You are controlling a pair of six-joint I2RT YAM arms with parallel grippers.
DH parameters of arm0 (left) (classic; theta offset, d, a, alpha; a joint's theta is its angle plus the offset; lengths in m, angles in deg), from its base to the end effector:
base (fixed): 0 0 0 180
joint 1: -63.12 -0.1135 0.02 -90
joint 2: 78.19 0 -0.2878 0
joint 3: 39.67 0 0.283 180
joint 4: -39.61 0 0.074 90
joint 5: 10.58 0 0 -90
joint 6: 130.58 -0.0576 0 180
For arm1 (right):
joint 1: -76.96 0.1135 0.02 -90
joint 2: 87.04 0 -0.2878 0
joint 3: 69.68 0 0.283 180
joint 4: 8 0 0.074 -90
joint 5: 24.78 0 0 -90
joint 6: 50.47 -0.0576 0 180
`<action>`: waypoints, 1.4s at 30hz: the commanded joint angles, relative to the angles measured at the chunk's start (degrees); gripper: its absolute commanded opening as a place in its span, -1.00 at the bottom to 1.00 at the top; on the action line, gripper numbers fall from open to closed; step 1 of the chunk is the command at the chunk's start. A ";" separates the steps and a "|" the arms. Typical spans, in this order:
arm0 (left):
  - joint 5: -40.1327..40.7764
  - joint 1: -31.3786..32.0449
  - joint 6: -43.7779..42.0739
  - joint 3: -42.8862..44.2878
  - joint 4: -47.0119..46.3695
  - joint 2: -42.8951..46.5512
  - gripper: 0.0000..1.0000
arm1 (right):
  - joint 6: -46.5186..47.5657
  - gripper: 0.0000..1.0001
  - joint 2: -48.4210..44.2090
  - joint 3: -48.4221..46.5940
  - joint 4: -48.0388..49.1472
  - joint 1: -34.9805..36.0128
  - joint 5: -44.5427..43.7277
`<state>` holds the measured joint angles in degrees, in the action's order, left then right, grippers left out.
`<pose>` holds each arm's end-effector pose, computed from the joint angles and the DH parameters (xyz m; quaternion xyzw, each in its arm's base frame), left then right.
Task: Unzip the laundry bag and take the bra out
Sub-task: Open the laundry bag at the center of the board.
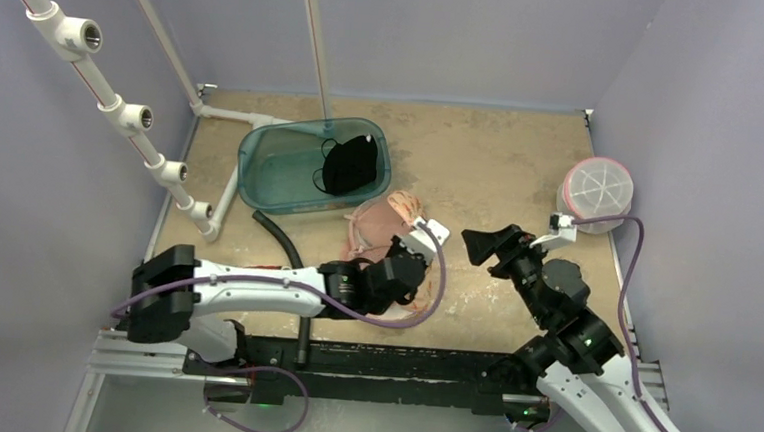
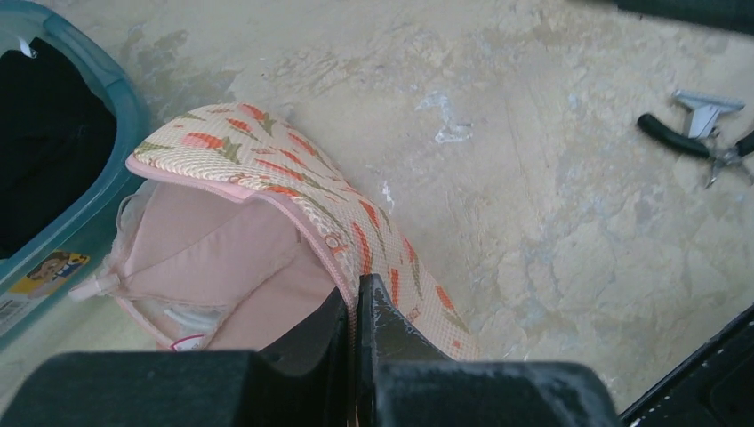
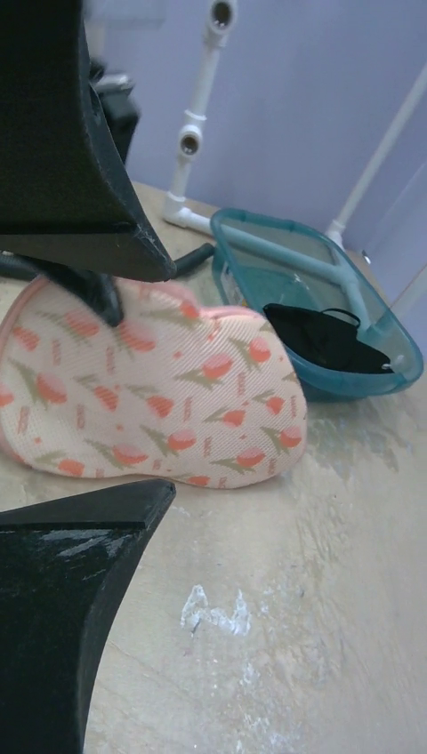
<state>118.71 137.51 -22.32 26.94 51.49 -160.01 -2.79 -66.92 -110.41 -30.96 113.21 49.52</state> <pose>0.1314 -0.3347 0.2701 0.2232 0.7915 -0.1574 0.5468 0.1253 0.0726 0.3068 0.1323 0.7087 0.3581 0.5933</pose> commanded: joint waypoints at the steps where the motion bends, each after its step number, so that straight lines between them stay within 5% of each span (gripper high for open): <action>1: 5.25 2.06 -6.30 5.63 1.24 -5.14 -1.00 | -4.20 0.70 2.44 -6.78 -5.57 -0.13 -5.51; 4: 3.52 2.38 -7.61 8.75 -1.37 -9.06 -0.98 | -3.95 0.70 1.04 -8.07 -6.67 -0.13 -7.09; 10: -1.26 3.42 -10.00 15.66 -3.18 -16.82 -0.62 | -4.47 0.69 -3.52 -7.38 -8.74 -0.15 -9.14; 21: -11.24 4.74 -8.84 18.19 -7.97 -19.20 0.56 | -3.53 0.69 -8.82 -5.69 -10.54 -0.10 -10.75; 33: -17.86 4.62 -4.89 10.51 -11.71 -7.61 0.64 | 5.73 0.67 -10.81 -8.60 -6.44 -0.12 -2.40; 42: -4.64 4.56 7.27 -12.89 -17.81 12.94 0.82 | 10.22 0.64 -4.38 -6.90 1.66 -0.15 12.48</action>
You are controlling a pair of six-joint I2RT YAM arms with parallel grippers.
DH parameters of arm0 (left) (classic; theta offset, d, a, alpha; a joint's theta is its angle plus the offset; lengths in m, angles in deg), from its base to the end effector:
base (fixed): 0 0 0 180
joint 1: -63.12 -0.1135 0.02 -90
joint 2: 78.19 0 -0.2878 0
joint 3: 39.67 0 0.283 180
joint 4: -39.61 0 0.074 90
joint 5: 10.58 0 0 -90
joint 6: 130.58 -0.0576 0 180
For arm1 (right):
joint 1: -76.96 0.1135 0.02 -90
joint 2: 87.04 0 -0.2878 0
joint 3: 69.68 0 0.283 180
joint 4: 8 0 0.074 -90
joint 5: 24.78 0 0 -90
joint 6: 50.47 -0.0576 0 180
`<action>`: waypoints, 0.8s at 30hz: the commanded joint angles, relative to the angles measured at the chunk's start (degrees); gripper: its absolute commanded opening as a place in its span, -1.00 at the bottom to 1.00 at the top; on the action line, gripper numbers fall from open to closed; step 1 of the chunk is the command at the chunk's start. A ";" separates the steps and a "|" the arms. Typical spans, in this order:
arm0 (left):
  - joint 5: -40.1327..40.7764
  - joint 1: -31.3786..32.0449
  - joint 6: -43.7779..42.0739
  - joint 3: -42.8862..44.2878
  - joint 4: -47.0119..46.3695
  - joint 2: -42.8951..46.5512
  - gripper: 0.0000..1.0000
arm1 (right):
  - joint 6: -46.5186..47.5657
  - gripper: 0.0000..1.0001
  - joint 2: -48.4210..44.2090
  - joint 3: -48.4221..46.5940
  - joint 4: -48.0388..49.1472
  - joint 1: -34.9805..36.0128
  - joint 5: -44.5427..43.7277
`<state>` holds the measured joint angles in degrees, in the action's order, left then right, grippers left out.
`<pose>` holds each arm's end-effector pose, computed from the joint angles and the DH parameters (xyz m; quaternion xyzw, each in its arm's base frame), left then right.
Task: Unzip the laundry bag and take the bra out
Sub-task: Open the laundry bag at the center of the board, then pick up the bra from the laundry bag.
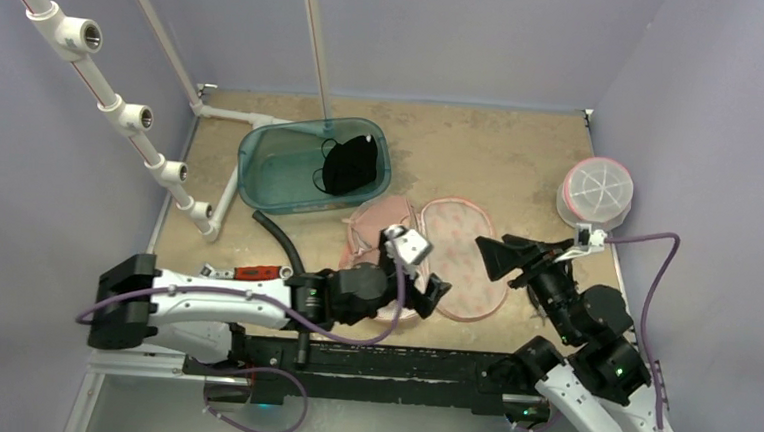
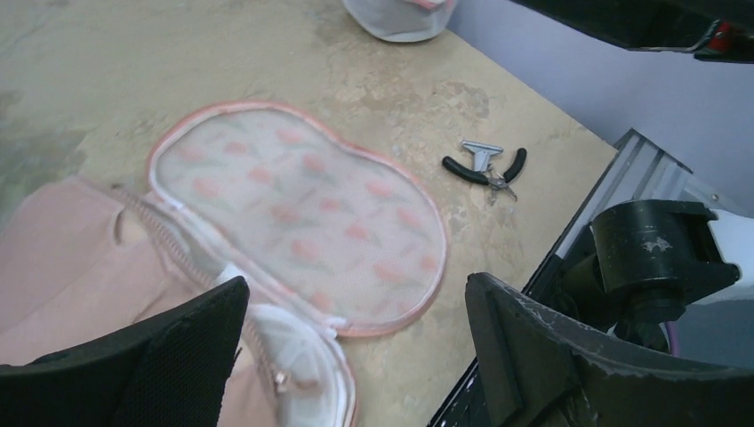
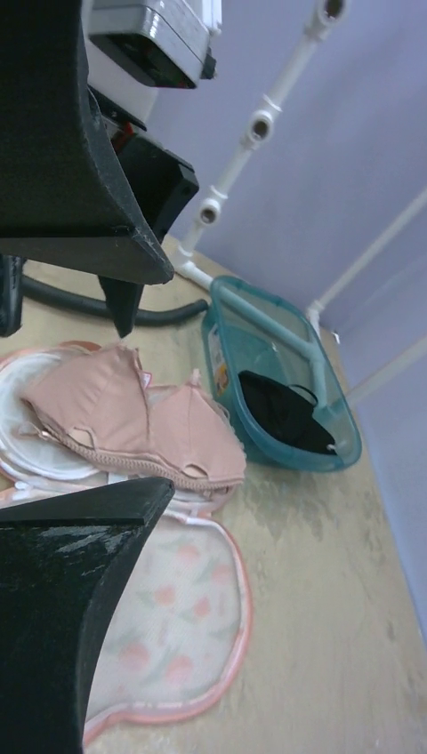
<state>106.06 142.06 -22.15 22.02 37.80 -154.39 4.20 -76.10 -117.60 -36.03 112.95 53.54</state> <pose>0.0921 -0.3363 0.2945 0.2586 0.7290 -0.3377 0.5364 0.0816 0.0448 0.3586 0.0736 0.6468 0.3871 0.6529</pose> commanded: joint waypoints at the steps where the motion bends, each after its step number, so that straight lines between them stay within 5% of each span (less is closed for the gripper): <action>1: 9.62 0.01 8.76 -10.12 -4.22 9.21 0.83 | 2.58 0.63 6.39 1.70 8.18 0.13 9.40; 11: 20.99 -0.15 36.66 -28.90 3.98 25.60 0.76 | -7.58 0.53 15.25 19.46 27.90 0.14 12.65; 19: 24.06 -0.99 41.19 -30.52 11.86 28.44 0.70 | -7.31 0.37 25.63 22.82 32.46 0.14 11.86; 24: 22.88 -1.94 42.98 -30.69 13.54 25.35 0.67 | -9.89 0.36 23.01 26.52 30.02 0.14 9.34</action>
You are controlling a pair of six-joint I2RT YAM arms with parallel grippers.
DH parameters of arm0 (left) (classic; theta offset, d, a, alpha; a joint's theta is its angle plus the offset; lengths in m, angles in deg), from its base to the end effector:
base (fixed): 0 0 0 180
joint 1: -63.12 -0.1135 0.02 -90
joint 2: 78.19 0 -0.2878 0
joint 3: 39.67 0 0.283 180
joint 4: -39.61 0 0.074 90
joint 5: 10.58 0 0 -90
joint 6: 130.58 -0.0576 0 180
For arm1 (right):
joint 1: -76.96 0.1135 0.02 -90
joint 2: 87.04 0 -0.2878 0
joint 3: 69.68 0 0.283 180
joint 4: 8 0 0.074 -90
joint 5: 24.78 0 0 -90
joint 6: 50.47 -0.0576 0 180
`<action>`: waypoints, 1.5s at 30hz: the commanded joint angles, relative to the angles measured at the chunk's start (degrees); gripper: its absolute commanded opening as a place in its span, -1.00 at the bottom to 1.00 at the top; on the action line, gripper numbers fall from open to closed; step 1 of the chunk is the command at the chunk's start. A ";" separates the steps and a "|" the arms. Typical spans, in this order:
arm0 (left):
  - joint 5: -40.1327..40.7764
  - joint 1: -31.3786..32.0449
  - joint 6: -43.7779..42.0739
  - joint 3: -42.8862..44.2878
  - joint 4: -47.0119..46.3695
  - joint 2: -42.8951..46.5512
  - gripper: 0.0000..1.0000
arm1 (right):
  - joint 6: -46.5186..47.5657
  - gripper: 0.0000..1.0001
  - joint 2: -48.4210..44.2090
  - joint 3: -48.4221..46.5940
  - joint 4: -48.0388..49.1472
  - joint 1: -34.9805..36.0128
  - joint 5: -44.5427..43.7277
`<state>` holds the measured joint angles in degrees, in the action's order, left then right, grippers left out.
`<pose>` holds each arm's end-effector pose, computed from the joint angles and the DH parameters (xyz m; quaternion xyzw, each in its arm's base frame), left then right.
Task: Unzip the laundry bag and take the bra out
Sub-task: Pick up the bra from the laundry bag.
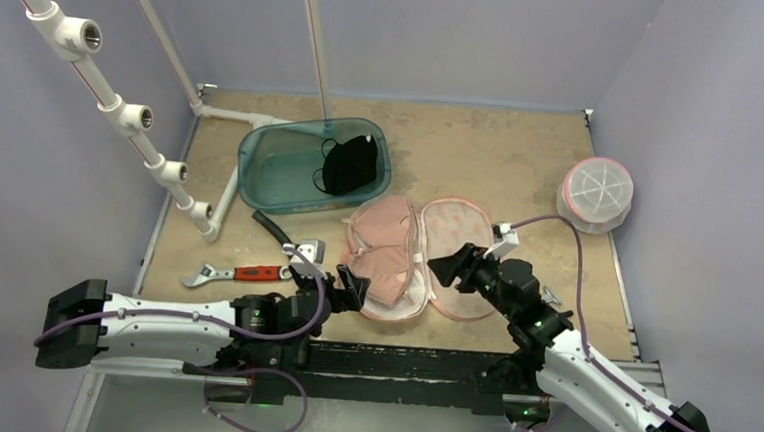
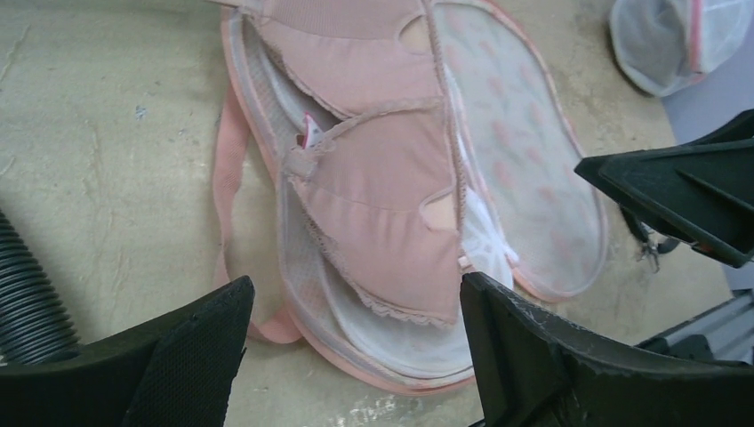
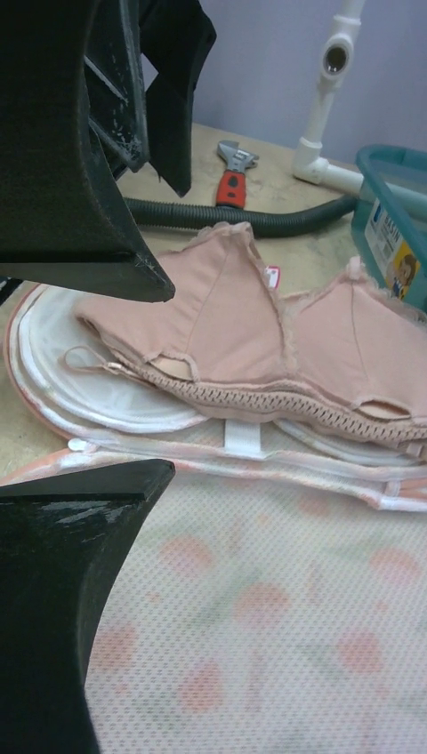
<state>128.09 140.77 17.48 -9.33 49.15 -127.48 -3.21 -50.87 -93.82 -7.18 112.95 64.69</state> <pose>0.0847 -0.1846 0.1863 -0.0744 0.8074 -0.2981 0.5036 0.1569 0.1133 0.1988 0.0484 0.7713 0.3998 0.4929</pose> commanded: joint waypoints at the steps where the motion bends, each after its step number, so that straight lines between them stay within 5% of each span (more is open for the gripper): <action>1: 0.91 -0.65 3.33 0.39 2.02 -1.81 0.67 | -3.06 0.37 -3.02 3.56 0.84 0.18 -2.11; 7: 1.75 -0.63 0.96 0.21 1.48 0.29 0.64 | -2.98 0.38 -6.55 4.79 -1.06 0.14 -1.75; 13: 4.26 -0.65 -0.56 3.74 10.96 6.64 0.64 | 3.57 0.44 -5.98 -0.38 2.13 0.15 0.35; 31: 6.10 -0.61 -3.64 12.51 23.43 15.90 0.72 | -0.33 0.58 30.00 -12.18 24.01 0.09 5.60; 45: 3.52 -0.63 -2.24 11.63 24.85 15.46 0.70 | -0.69 0.51 44.29 -17.07 26.24 0.14 0.70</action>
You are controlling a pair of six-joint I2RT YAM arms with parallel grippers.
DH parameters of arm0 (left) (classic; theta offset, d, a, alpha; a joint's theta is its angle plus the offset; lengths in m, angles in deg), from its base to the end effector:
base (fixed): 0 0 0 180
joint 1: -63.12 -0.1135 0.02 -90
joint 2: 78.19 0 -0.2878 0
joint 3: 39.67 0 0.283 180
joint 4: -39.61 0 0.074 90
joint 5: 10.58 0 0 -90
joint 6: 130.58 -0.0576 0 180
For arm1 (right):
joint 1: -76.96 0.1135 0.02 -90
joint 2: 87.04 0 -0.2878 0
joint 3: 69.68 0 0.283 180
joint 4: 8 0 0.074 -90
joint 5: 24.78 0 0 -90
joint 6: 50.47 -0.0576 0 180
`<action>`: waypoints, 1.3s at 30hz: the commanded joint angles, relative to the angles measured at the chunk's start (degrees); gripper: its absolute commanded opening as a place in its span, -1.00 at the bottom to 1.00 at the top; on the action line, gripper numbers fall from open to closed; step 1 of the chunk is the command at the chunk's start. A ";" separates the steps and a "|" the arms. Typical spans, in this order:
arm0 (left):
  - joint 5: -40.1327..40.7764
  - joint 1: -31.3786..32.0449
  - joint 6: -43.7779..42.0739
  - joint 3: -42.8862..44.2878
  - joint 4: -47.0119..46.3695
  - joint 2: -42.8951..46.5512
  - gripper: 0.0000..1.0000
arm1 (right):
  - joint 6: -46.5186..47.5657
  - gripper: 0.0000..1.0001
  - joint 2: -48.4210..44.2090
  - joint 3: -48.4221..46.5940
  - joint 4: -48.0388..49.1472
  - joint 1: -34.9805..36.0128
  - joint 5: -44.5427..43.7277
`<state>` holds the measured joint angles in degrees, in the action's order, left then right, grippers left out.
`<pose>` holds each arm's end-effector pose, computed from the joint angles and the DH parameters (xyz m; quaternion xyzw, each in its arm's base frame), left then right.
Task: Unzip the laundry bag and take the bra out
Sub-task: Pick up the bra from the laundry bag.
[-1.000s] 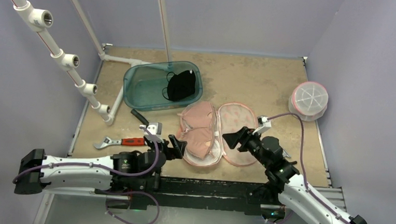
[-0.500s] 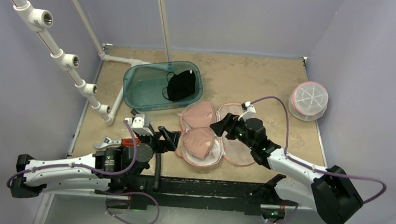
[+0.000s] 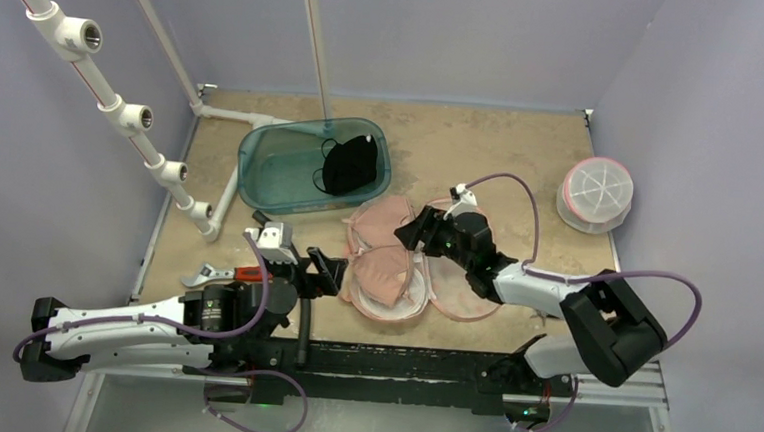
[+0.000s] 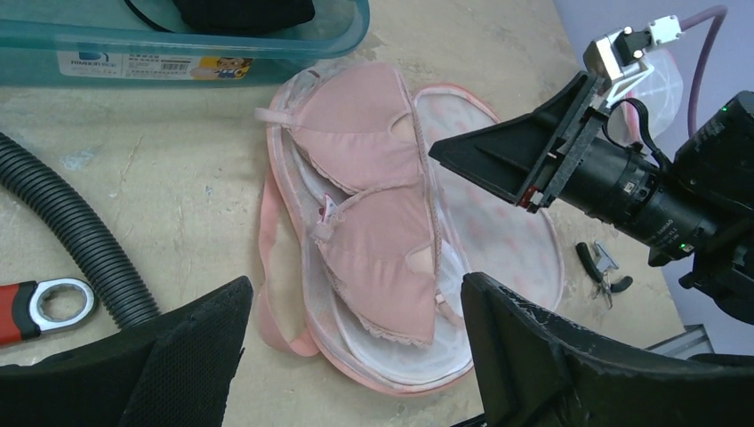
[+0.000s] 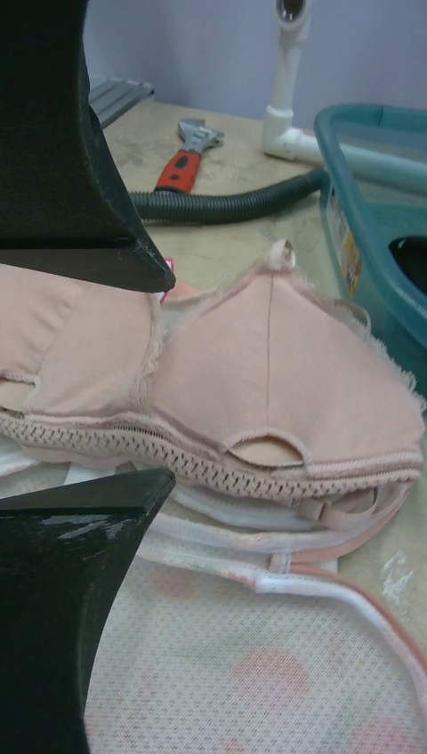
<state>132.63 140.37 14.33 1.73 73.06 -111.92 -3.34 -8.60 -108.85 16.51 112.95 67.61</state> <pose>0.0800 -0.1447 0.2639 -0.0868 0.7891 -0.2806 0.5395 0.2483 0.1833 0.1828 0.0348 0.7912 0.4004 0.4609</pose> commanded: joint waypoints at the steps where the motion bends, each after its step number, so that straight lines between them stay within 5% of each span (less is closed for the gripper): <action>1: -1.19 -0.24 1.18 0.51 1.28 0.03 0.70 | -0.47 0.50 2.77 -2.25 2.88 0.07 -2.22; 11: -2.47 -0.26 2.92 -0.56 2.08 0.17 0.68 | -2.08 0.40 10.84 -3.30 7.71 0.09 1.65; 22: -2.33 -0.23 3.45 -0.78 2.08 -0.46 0.68 | -2.65 -0.04 13.85 -3.04 10.13 0.00 4.18; 32: -2.17 -0.25 3.58 -0.94 2.02 -1.06 0.68 | -1.01 0.18 12.89 -3.35 6.71 0.04 6.20; 39: -2.40 -0.12 3.53 -0.99 1.12 -2.99 0.68 | 0.27 -0.10 14.55 -4.96 4.98 0.05 8.93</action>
<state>130.36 140.37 17.37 1.03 75.44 -113.87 -4.63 5.52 -111.85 22.13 112.92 73.47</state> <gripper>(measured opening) 0.843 0.492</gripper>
